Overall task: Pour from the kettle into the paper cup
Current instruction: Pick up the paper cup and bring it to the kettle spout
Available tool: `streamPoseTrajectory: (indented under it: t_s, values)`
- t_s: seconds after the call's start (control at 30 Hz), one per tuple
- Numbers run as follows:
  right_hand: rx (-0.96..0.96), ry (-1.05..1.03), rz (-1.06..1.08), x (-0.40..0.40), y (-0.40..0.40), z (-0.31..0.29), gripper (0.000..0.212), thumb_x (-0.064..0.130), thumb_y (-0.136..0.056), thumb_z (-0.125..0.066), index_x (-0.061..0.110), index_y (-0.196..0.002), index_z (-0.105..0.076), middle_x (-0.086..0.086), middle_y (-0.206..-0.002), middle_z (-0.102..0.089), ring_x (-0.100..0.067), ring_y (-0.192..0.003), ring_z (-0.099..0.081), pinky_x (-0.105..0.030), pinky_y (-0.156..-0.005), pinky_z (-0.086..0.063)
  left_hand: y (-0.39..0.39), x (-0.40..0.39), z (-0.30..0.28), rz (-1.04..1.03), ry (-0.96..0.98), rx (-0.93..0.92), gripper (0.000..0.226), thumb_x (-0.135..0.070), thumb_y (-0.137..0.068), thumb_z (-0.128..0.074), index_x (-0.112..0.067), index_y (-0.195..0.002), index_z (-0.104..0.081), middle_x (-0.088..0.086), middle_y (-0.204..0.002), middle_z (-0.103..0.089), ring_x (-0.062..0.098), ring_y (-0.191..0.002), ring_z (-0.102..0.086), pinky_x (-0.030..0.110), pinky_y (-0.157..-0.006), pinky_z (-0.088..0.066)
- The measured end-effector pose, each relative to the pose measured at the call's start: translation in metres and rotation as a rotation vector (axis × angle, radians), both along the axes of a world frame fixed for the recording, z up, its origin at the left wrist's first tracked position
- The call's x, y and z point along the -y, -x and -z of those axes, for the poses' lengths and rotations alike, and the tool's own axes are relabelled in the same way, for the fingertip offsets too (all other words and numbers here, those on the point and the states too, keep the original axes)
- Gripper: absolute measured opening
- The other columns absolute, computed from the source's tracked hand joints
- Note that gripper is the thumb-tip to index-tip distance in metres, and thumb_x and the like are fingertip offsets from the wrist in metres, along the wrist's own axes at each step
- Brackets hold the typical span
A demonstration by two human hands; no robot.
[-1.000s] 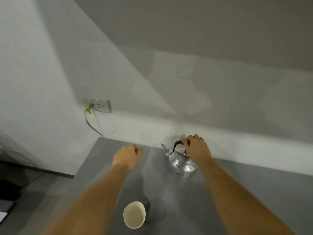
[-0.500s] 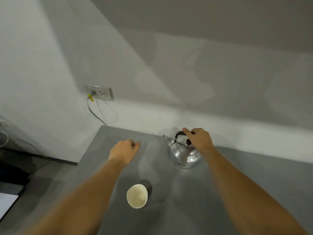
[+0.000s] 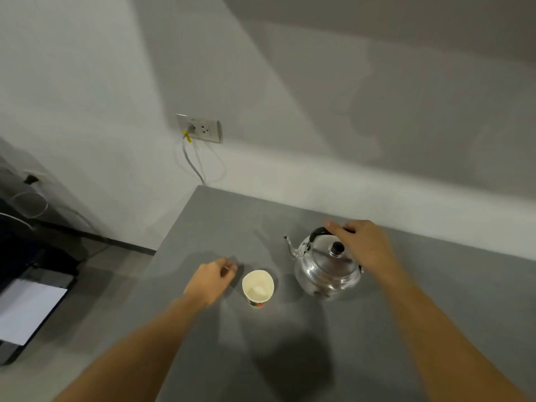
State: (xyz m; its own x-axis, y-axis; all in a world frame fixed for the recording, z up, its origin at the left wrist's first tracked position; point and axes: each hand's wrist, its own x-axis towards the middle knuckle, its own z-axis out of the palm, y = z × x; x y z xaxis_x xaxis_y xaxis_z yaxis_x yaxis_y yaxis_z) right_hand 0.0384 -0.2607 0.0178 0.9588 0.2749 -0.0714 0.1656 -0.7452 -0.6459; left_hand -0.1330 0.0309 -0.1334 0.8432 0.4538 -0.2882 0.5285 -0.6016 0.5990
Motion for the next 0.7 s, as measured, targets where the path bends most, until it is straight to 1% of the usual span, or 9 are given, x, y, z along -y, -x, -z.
streamPoseTrajectory:
  t_s: [0.07, 0.13, 0.23, 0.3, 0.33, 0.4, 0.5, 0.57, 0.7]
  values:
    - [-0.008, -0.004, -0.013, -0.001, 0.016, -0.003, 0.057, 0.063, -0.082, -0.069, 0.017, -0.05, -0.058, 0.01, -0.037, -0.051, -0.002, -0.035, -0.046, -0.028, -0.047, -0.034, 0.015, 0.005, 0.007, 0.004, 0.025, 0.004, 0.026, -0.042, -0.102, -0.055, -0.025, -0.114, -0.07, -0.001, -0.088, -0.076, 0.025, -0.085, -0.071, 0.033, -0.078, -0.053]
    - [-0.016, -0.009, -0.027, -0.001, 0.03, -0.005, 0.058, 0.062, -0.082, -0.07, 0.014, -0.051, -0.058, 0.009, -0.037, -0.049, -0.004, -0.035, -0.044, -0.028, -0.048, -0.034, 0.026, 0.012, 0.013, 0.003, 0.066, 0.026, 0.027, -0.033, -0.101, -0.057, -0.028, -0.125, -0.068, -0.006, -0.095, -0.076, 0.019, -0.089, -0.07, 0.028, -0.083, -0.05]
    - [-0.016, 0.015, -0.047, -0.002, 0.046, -0.008, 0.06, 0.065, -0.079, -0.07, 0.009, -0.059, -0.063, 0.006, -0.039, -0.049, -0.007, -0.037, -0.042, -0.029, -0.048, -0.036, 0.037, 0.023, 0.019, 0.051, 0.163, 0.029, 0.047, -0.02, -0.097, -0.062, -0.025, -0.143, -0.057, -0.001, -0.115, -0.072, 0.018, -0.099, -0.068, 0.026, -0.093, -0.05]
    - [-0.017, 0.029, -0.064, -0.004, 0.054, -0.01, 0.06, 0.066, -0.079, -0.07, 0.01, -0.06, -0.065, 0.001, -0.044, -0.054, -0.01, -0.042, -0.046, -0.031, -0.05, -0.039, 0.041, 0.028, 0.022, 0.101, 0.225, 0.011, 0.061, -0.02, -0.094, -0.068, -0.023, -0.151, -0.048, 0.005, -0.127, -0.064, 0.021, -0.107, -0.067, 0.032, -0.103, -0.053]
    - [-0.017, 0.04, -0.075, -0.005, 0.057, -0.011, 0.059, 0.066, -0.079, -0.069, 0.01, -0.061, -0.066, -0.003, -0.048, -0.058, -0.012, -0.045, -0.05, -0.031, -0.052, -0.041, 0.043, 0.03, 0.023, 0.121, 0.238, 0.013, 0.066, -0.02, -0.092, -0.072, -0.024, -0.153, -0.045, 0.007, -0.13, -0.06, 0.02, -0.108, -0.066, 0.035, -0.105, -0.054]
    - [-0.005, 0.068, -0.099, -0.008, 0.064, -0.013, 0.059, 0.067, -0.079, -0.069, 0.01, -0.064, -0.068, -0.006, -0.054, -0.063, -0.018, -0.05, -0.056, -0.033, -0.054, -0.044, 0.043, 0.034, 0.024, 0.139, 0.258, 0.046, 0.075, -0.021, -0.087, -0.078, -0.025, -0.153, -0.043, 0.007, -0.134, -0.057, 0.02, -0.107, -0.065, 0.037, -0.103, -0.056]
    - [0.007, 0.104, -0.116, -0.014, 0.071, -0.014, 0.057, 0.069, -0.078, -0.067, 0.014, -0.066, -0.07, -0.003, -0.058, -0.067, -0.02, -0.058, -0.064, -0.035, -0.058, -0.05, 0.039, 0.041, 0.021, 0.117, 0.306, 0.099, 0.084, -0.02, -0.078, -0.086, -0.026, -0.151, -0.045, 0.002, -0.138, -0.056, 0.02, -0.114, -0.066, 0.037, -0.101, -0.058]
    - [0.013, 0.123, -0.12, -0.018, 0.074, -0.015, 0.056, 0.072, -0.077, -0.065, 0.018, -0.064, -0.07, 0.0, -0.057, -0.067, -0.017, -0.058, -0.064, -0.033, -0.056, -0.048, 0.036, 0.046, 0.019, 0.094, 0.323, 0.117, 0.09, -0.021, -0.072, -0.091, -0.028, -0.15, -0.046, 0.0, -0.138, -0.056, 0.02, -0.119, -0.065, 0.039, -0.105, -0.056]
    - [0.011, 0.165, -0.137, -0.024, 0.08, -0.016, 0.058, 0.073, -0.077, -0.065, 0.017, -0.059, -0.064, 0.0, -0.051, -0.064, -0.015, -0.05, -0.059, -0.03, -0.049, -0.042, 0.032, 0.053, 0.017, 0.073, 0.336, 0.151, 0.091, -0.027, -0.066, -0.095, -0.027, -0.145, -0.051, 0.0, -0.135, -0.062, 0.018, -0.118, -0.067, 0.04, -0.109, -0.053]
